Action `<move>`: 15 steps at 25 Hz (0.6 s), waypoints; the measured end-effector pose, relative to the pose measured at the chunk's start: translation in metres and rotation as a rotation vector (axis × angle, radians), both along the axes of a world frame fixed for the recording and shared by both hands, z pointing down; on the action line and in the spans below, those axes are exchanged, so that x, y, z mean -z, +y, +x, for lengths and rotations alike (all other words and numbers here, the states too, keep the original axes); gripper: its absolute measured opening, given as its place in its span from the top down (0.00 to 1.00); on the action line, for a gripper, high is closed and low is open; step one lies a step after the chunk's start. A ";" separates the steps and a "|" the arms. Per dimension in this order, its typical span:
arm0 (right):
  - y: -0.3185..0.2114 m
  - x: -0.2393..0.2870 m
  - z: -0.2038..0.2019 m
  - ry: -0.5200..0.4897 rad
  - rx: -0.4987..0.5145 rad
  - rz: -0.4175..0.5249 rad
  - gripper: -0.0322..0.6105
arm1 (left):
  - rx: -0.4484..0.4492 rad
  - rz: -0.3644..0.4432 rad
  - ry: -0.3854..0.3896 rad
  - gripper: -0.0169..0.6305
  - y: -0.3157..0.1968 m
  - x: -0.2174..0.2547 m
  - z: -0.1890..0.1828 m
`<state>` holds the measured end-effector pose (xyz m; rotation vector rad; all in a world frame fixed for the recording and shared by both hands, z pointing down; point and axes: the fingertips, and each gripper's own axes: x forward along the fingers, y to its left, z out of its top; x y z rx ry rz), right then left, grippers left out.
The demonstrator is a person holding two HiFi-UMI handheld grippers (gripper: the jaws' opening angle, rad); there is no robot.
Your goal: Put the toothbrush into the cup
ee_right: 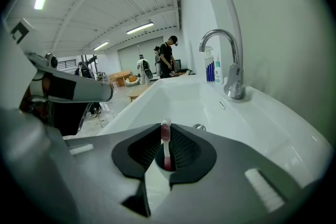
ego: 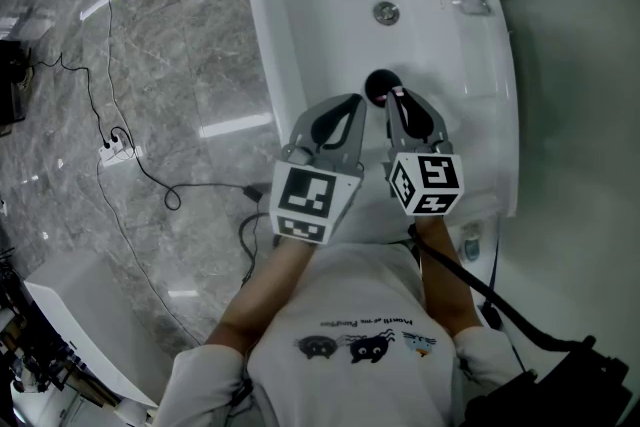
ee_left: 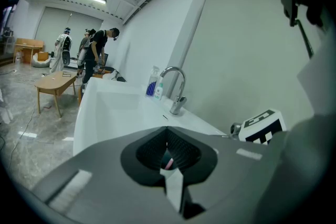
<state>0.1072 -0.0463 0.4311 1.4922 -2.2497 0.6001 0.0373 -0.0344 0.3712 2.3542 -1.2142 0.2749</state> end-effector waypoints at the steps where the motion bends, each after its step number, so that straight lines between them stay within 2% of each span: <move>1: 0.000 0.000 0.000 0.000 0.000 0.000 0.86 | 0.000 0.000 0.000 0.97 0.000 0.000 0.000; 15: -0.001 -0.004 -0.002 0.009 0.008 -0.009 0.86 | 0.000 -0.004 -0.001 0.97 -0.001 -0.001 -0.001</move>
